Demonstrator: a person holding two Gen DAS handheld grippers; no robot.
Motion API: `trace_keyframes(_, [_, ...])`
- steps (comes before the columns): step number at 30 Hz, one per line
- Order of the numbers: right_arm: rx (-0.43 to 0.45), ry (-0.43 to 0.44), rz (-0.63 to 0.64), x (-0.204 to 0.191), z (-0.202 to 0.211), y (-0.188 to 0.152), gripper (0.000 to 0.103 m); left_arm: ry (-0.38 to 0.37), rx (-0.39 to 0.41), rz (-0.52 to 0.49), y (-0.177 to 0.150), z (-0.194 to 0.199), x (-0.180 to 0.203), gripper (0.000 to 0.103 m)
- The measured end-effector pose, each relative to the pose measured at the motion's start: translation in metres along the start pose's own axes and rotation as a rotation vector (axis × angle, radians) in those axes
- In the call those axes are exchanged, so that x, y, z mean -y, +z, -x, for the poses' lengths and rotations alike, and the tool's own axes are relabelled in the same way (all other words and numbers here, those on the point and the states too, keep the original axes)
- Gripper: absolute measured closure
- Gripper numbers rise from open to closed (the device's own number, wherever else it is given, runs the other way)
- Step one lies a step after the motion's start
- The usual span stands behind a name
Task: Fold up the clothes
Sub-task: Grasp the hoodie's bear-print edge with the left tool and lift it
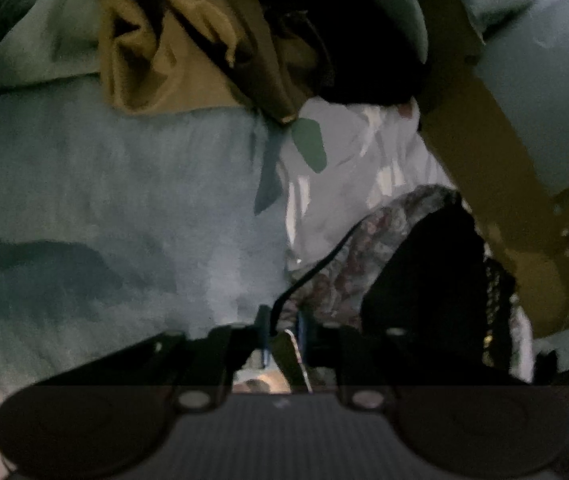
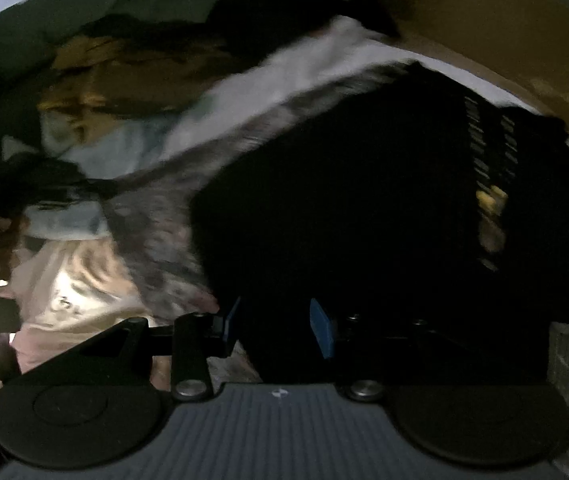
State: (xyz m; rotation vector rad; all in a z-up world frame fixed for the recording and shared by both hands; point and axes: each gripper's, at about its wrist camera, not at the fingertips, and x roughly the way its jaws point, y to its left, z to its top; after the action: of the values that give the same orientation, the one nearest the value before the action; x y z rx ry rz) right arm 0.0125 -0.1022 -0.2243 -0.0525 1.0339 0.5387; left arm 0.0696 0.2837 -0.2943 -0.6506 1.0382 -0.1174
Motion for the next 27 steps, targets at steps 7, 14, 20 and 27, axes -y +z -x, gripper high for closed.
trace_keyframes(7, [0.069, 0.065, 0.085, -0.062, -0.03, 0.026, 0.059, -0.125, -0.044, 0.064, 0.005, 0.006, 0.007, 0.092])
trace_keyframes(14, [0.1, 0.104, 0.089, -0.088, -0.043, 0.038, 0.058, -0.262, -0.101, 0.05, 0.009, 0.009, 0.035, 0.093])
trace_keyframes(20, [0.12, 0.127, 0.074, -0.101, -0.054, 0.047, 0.058, -0.336, -0.147, -0.009, 0.006, -0.002, 0.063, 0.093])
trace_keyframes(27, [0.134, 0.103, 0.003, -0.1, -0.074, 0.053, 0.058, -0.375, -0.191, 0.0, 0.004, -0.015, 0.072, 0.094])
